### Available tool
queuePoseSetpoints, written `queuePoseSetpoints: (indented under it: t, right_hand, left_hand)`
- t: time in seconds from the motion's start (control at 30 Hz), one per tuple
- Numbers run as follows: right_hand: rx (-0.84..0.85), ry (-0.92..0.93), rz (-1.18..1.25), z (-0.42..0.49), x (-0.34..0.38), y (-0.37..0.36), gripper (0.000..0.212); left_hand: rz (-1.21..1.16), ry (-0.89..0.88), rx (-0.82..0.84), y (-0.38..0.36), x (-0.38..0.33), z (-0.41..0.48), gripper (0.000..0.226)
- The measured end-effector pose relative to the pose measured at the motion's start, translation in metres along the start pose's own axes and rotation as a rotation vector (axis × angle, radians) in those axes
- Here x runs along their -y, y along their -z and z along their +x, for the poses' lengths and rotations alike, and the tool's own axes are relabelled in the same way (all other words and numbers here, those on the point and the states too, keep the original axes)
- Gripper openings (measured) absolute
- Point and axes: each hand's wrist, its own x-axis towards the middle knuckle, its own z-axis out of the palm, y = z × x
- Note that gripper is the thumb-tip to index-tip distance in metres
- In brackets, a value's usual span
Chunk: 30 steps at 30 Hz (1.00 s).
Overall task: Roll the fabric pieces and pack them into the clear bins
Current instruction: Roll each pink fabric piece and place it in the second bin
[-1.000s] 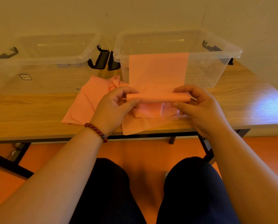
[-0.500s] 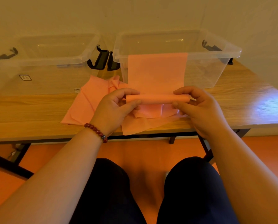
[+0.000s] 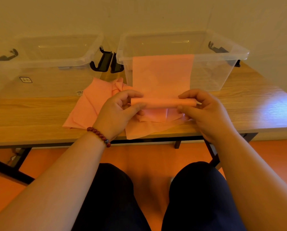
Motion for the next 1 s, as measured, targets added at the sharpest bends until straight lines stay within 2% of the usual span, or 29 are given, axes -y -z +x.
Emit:
queuePoseSetpoints:
  t: [0.17, 0.23, 0.4, 0.6, 0.87, 1.0]
  right_hand:
    - [-0.023, 0.009, -0.003, -0.0002, 0.0007, -0.0010, 0.010]
    - [-0.019, 0.005, -0.002, 0.0001, 0.0002, -0.0011, 0.011]
    - [0.024, 0.008, 0.007, -0.0002, -0.0005, 0.0007, 0.031]
    - [-0.001, 0.006, -0.025, -0.0007, 0.0019, -0.0012, 0.013]
    - [0.025, -0.011, -0.078, 0.0010, 0.0005, 0.0000, 0.027]
    - [0.003, -0.040, -0.073, 0.0025, 0.0010, -0.0010, 0.014]
  left_hand:
    - [0.025, -0.003, 0.014, 0.0017, 0.0016, 0.0002, 0.033]
    - [0.027, 0.000, 0.014, 0.0019, 0.0011, -0.0001, 0.029]
    - [0.007, 0.004, -0.002, 0.0001, -0.0005, -0.0005, 0.020]
    - [0.054, -0.006, 0.007, 0.0022, 0.0024, 0.0014, 0.037]
    - [0.014, 0.009, 0.011, -0.0002, 0.0015, 0.0011, 0.021]
    - [0.012, 0.012, 0.024, 0.0002, 0.0015, 0.0020, 0.033]
